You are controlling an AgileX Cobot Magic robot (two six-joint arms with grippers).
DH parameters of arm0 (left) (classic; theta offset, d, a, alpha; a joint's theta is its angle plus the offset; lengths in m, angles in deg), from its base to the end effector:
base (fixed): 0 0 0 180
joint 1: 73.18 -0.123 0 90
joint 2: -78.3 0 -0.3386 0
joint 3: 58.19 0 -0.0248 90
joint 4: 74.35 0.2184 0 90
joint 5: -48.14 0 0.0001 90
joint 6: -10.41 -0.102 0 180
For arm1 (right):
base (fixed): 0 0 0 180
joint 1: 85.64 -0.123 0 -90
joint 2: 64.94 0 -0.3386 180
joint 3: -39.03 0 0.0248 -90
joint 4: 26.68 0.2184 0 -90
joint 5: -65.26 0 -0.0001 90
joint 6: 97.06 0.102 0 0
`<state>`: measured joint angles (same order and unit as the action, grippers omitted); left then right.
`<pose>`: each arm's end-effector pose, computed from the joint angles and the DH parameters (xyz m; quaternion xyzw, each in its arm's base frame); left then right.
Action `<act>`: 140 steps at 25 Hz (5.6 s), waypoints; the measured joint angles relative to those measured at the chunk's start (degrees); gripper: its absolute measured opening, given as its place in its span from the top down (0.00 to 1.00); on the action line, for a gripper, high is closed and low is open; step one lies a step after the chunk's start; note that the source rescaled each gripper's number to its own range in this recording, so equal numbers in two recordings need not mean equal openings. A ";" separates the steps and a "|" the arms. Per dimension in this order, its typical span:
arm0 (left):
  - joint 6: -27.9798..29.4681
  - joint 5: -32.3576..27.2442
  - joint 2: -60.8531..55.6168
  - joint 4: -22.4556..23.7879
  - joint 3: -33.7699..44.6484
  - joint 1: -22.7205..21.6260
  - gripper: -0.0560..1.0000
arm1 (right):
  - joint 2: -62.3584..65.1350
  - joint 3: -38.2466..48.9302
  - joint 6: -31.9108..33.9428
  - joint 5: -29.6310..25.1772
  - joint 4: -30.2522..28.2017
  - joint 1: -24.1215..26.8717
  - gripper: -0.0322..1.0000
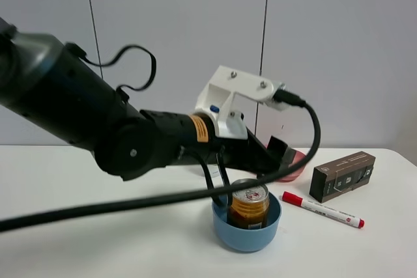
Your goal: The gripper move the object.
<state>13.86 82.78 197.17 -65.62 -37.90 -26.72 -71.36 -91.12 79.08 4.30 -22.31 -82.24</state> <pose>0.2852 -0.3129 0.2444 0.3598 0.7058 -0.2538 0.5551 -0.0776 0.0114 0.2562 -0.0050 0.8531 0.0051 0.5218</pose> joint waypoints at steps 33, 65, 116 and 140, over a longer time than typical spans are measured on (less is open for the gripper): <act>-7.68 -75.96 -33.10 7.88 0.00 -12.35 0.37 | 0.00 0.00 0.00 0.00 0.00 0.00 0.00; -3.44 -100.40 -83.17 5.46 5.33 -39.76 0.37 | 0.00 0.00 0.00 0.00 0.00 0.00 0.00; 0.66 -95.11 -112.64 -5.36 28.78 -50.49 0.37 | 0.00 0.00 0.00 0.05 0.00 0.00 0.00; 0.60 -95.11 -112.64 -5.41 28.78 -50.49 0.37 | 0.00 0.00 0.00 0.05 0.00 0.00 0.00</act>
<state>14.46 -12.34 84.52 -71.02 -9.12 -77.22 -71.36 -91.12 79.08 4.36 -22.31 -82.24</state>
